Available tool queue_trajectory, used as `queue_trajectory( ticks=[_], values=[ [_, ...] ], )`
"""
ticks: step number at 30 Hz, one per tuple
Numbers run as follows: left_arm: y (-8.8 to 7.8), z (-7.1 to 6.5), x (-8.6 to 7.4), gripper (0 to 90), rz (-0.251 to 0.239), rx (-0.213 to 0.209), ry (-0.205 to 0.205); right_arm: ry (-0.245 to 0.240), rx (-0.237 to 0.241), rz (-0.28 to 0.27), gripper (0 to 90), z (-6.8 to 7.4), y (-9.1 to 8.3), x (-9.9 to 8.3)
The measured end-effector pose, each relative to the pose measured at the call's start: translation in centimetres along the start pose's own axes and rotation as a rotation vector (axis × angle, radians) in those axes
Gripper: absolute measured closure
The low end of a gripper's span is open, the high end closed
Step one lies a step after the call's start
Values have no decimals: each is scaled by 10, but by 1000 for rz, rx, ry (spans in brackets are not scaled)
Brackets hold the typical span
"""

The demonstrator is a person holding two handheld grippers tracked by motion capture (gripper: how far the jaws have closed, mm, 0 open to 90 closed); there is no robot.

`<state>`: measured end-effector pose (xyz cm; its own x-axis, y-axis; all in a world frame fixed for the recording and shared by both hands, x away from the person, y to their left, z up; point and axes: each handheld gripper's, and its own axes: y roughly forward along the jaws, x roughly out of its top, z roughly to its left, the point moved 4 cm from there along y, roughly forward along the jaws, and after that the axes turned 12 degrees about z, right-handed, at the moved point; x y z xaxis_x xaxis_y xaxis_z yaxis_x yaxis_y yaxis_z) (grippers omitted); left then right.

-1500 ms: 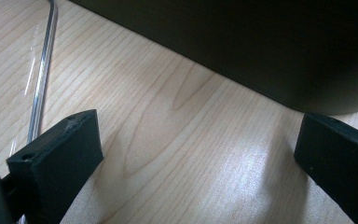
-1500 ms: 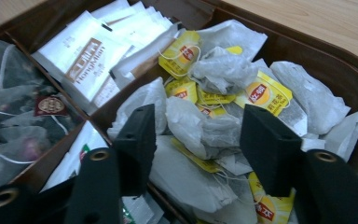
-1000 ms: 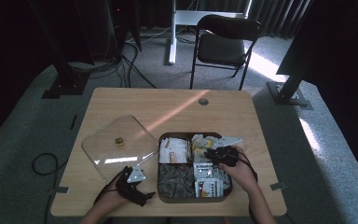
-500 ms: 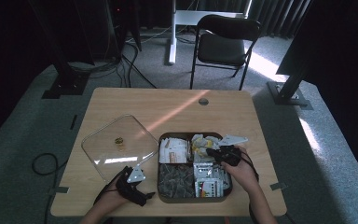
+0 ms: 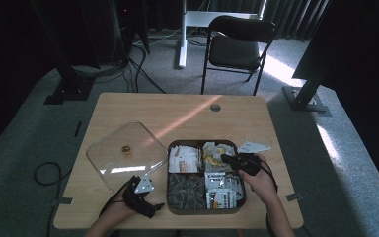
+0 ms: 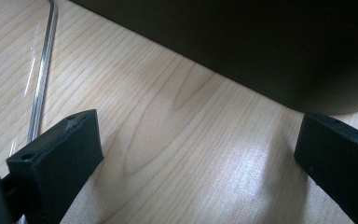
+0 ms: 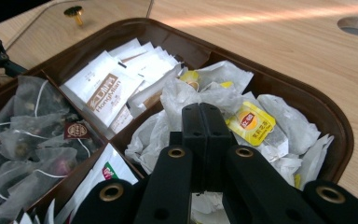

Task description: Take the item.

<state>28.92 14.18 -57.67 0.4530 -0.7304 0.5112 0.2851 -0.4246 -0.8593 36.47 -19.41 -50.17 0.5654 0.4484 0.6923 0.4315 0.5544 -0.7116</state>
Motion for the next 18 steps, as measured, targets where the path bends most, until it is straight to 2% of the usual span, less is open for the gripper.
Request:
queue_trajectory(
  ticks=[7, 10, 18],
  values=[
    [0, 0, 0, 7, 0, 1, 1, 16, 7, -52, 900, 0, -8, 1],
    [0, 0, 0, 7, 0, 1, 1, 10, 11, -56, 900, 0, -9, 1],
    [0, 0, 0, 7, 0, 1, 1, 34, 39, -113, 900, -1, -20, 6]
  ],
)
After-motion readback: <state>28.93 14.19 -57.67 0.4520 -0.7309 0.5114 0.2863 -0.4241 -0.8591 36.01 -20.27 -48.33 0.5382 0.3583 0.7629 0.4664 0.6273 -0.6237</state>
